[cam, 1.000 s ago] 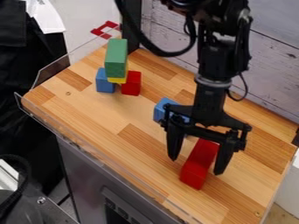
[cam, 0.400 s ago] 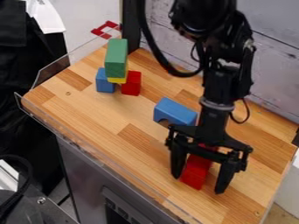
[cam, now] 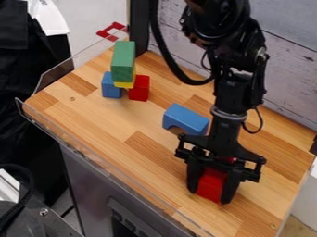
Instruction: Put the red arch onto the top of the blue arch.
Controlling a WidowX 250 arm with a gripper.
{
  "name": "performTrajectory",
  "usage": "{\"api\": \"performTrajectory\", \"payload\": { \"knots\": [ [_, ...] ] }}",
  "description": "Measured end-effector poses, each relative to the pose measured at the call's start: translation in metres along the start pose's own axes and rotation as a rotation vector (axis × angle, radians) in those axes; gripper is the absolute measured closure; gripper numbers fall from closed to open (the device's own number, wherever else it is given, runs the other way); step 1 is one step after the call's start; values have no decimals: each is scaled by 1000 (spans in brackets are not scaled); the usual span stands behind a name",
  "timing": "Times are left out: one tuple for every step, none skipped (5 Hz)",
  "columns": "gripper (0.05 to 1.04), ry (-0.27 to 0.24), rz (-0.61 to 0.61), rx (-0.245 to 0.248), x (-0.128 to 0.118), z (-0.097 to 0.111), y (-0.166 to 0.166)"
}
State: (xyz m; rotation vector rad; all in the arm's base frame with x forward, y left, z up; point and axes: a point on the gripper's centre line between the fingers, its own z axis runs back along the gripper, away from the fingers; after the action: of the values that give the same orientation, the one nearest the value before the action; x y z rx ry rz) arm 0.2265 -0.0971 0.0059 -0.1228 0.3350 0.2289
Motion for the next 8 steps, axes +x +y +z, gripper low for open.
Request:
{"api": "performTrajectory", "payload": {
  "knots": [
    [483, 13, -7, 30, -4, -1, 0],
    [483, -46, -4, 79, -17, 30, -12],
    [483, -170, 51, 29, -40, 78, -18],
    [483, -216, 236, -67, -53, 103, -14],
    [483, -196, 451, -191, -43, 105, 1],
    [483, -209, 685, -211, -36, 105, 9],
    [483, -226, 862, -222, -31, 98, 15],
    [483, -220, 990, -287, -19, 96, 20]
  ]
}}
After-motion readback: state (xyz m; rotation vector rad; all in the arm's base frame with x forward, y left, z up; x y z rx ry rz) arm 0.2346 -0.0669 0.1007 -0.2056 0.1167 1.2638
